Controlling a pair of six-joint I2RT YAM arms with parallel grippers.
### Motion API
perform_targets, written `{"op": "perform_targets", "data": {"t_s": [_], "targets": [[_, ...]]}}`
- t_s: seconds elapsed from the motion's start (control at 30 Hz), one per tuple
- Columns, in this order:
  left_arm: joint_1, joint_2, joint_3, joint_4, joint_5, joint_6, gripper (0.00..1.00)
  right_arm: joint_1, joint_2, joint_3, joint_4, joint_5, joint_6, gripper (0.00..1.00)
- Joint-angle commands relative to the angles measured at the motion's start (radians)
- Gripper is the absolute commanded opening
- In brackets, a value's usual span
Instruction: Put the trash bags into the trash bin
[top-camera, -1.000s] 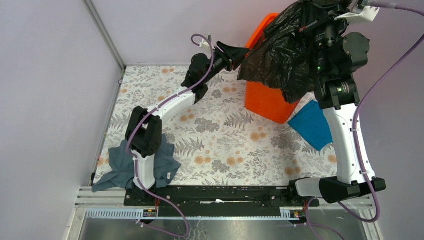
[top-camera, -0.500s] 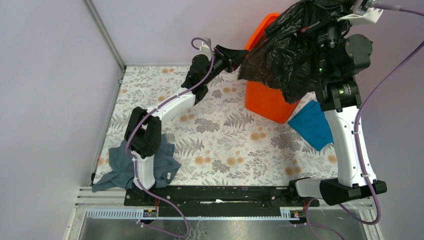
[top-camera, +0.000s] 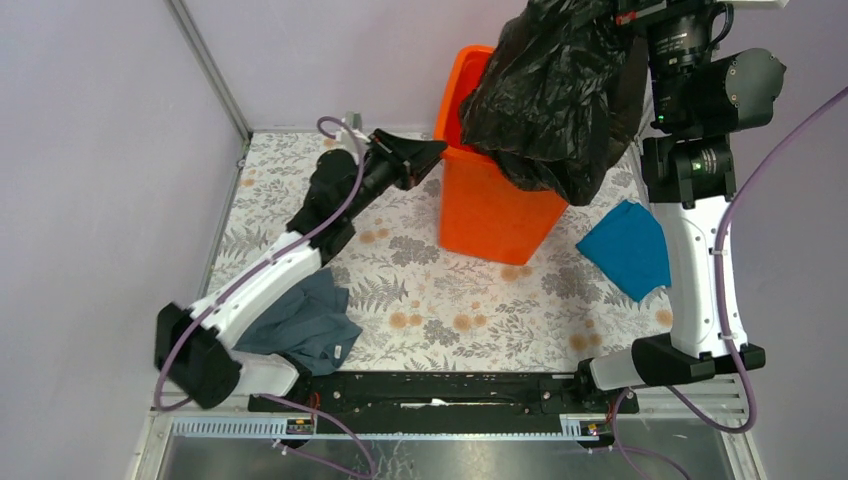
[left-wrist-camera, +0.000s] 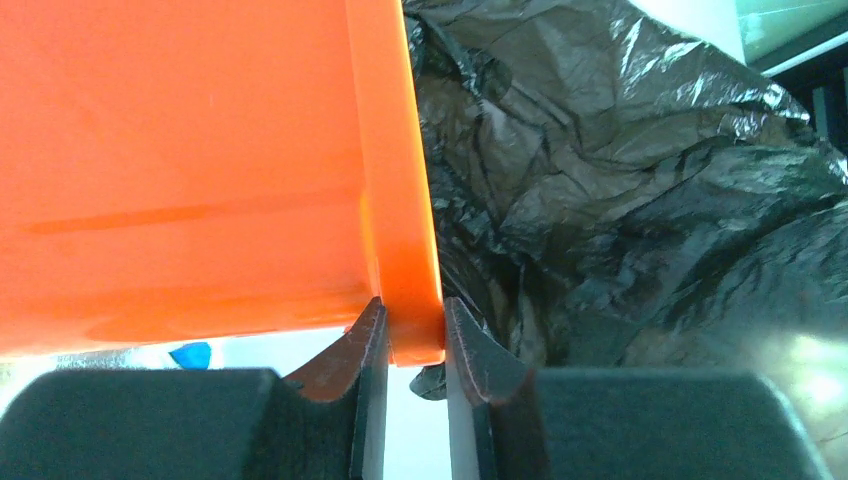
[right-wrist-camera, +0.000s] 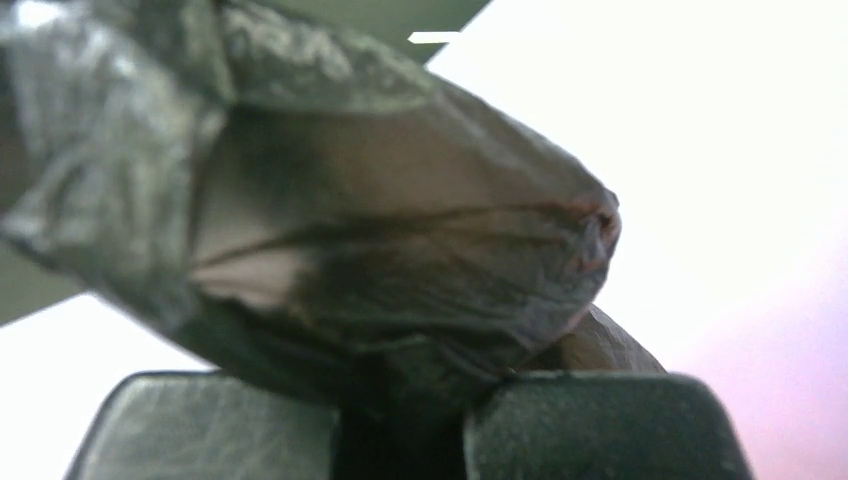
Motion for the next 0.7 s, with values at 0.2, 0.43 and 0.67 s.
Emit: {"op": "perform_targets", "data": {"t_s": [0.2,0.43,0.67], "targets": [[-0.069,-0.35,-0.21,-0.023,-0.045,0.022,0.0,0.005,0.22,0.107,0.539,-0.091,0.438,0.0],[-0.069,-0.482,-0.284,-0.107,-0.114,0.063,0.0,0.005,0.281,-0.013,0.721,-0.268,0.488,0.0],[-0.069,-0.527,-0.3,-0.193,-0.094,0.191,0.06,0.005,0.133,-0.312,0.551,-0.412,0.25,0.0]]}}
